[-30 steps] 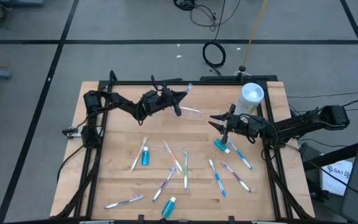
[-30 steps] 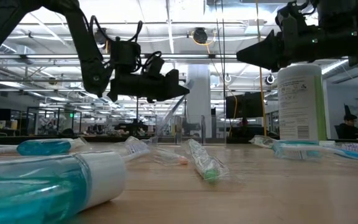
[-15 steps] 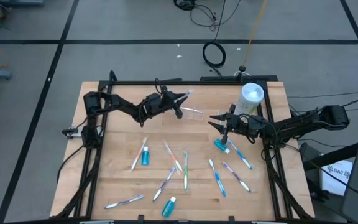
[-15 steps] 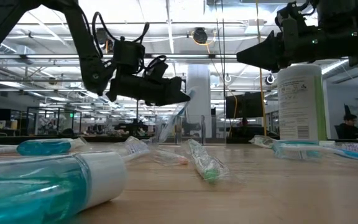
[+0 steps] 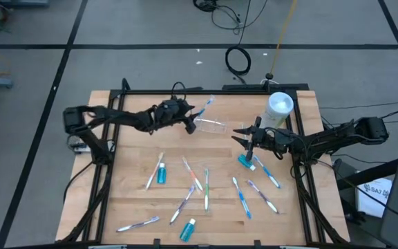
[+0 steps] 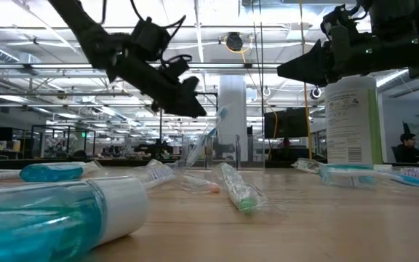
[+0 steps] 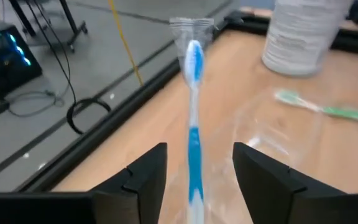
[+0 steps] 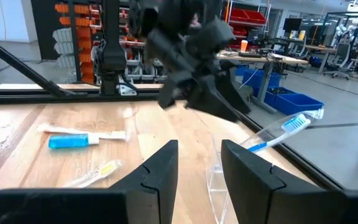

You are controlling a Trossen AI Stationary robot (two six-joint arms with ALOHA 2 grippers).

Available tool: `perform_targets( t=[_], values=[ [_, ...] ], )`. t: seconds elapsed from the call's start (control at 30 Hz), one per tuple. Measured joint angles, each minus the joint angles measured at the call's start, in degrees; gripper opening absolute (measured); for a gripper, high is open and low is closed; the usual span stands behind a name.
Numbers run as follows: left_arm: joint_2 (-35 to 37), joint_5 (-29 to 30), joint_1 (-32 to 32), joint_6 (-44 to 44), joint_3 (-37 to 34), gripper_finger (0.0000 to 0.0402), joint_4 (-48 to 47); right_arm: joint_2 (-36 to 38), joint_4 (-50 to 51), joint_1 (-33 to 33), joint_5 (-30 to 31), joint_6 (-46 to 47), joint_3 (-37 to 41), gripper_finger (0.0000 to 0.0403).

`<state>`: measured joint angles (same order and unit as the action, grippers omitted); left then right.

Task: Pick & Place toothbrushing station
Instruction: Put the top left blue mouthwash into the transparent organizer

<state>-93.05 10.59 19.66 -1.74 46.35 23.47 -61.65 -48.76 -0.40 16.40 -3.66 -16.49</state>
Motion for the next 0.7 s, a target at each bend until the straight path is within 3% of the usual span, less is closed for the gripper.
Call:
perform_targets(
  t=[0.5, 0.7],
  values=[
    [20.5, -0.13, -5.82, -9.28, 0.0, 0.0175, -39.21, 0.0, 0.16, 0.0, 0.0, 0.02, 0.0, 0.0114],
    [21.06, -0.33, -10.42, -24.85, -0.02, 0.0175, -53.21, 0.0, 0.16, 0.0, 0.0, 0.02, 0.0, 0.0114]
  ],
)
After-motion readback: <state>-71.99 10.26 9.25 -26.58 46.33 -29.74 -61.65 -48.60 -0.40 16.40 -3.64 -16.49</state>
